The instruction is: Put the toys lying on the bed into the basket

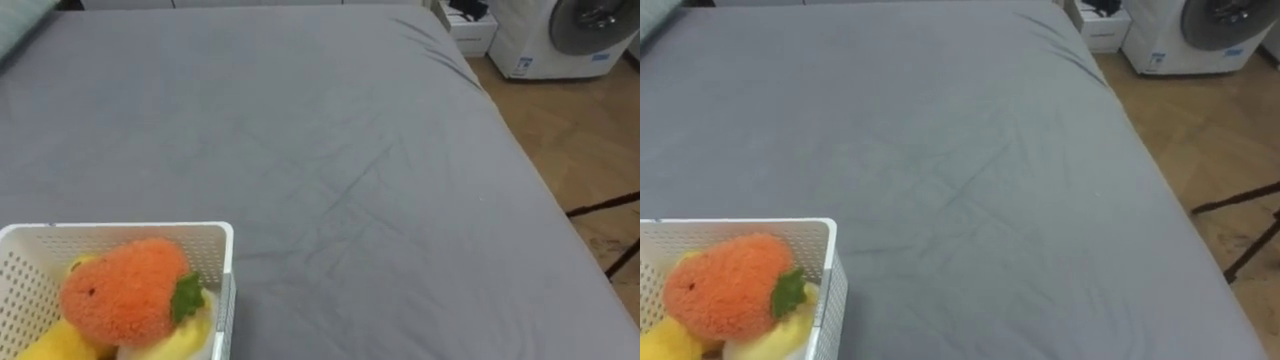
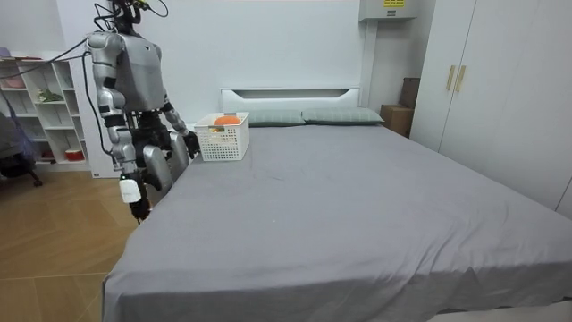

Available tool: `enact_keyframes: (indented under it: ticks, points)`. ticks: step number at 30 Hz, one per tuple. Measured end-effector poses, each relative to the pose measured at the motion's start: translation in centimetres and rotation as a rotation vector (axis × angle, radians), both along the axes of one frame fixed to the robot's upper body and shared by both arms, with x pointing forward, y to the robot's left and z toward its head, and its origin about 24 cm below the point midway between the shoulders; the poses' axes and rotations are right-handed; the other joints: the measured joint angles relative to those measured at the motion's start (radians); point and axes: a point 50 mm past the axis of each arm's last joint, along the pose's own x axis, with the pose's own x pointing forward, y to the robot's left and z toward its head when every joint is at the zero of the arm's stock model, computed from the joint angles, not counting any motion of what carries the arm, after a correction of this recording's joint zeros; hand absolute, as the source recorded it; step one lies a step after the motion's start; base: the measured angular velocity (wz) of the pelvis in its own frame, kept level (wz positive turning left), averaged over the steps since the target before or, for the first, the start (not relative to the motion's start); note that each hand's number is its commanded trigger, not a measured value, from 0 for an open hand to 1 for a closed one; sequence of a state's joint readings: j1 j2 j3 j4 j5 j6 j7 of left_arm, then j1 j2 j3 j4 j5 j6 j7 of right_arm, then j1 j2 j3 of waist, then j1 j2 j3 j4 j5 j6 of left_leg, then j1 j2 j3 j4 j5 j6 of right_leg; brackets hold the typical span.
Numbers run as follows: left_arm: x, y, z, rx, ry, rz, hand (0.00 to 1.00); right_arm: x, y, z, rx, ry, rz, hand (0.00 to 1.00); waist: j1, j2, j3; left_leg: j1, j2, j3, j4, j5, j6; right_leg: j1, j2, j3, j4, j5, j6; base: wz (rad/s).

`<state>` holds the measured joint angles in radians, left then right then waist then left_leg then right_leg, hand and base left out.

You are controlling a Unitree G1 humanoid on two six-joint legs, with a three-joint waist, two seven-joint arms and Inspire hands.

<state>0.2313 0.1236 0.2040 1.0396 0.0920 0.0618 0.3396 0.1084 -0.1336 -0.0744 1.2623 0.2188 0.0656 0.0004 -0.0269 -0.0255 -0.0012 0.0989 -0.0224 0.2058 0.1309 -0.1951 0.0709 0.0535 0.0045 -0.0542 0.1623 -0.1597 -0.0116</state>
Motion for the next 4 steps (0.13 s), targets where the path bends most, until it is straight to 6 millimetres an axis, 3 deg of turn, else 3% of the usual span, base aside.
enact_keyframes:
  ticks: [4]
  points:
    - [0.13,-0.4,-0.08,0.002,0.005,-0.028,0.0,0.3,-0.09,0.05,-0.009,0.011,0.078,0.0,0.009,-0.002,0.0007,-0.005,-0.002,-0.012,0.0,0.0,0.0,0.005,-0.001,-0.005,-0.011,0.0,0.0,0.07]
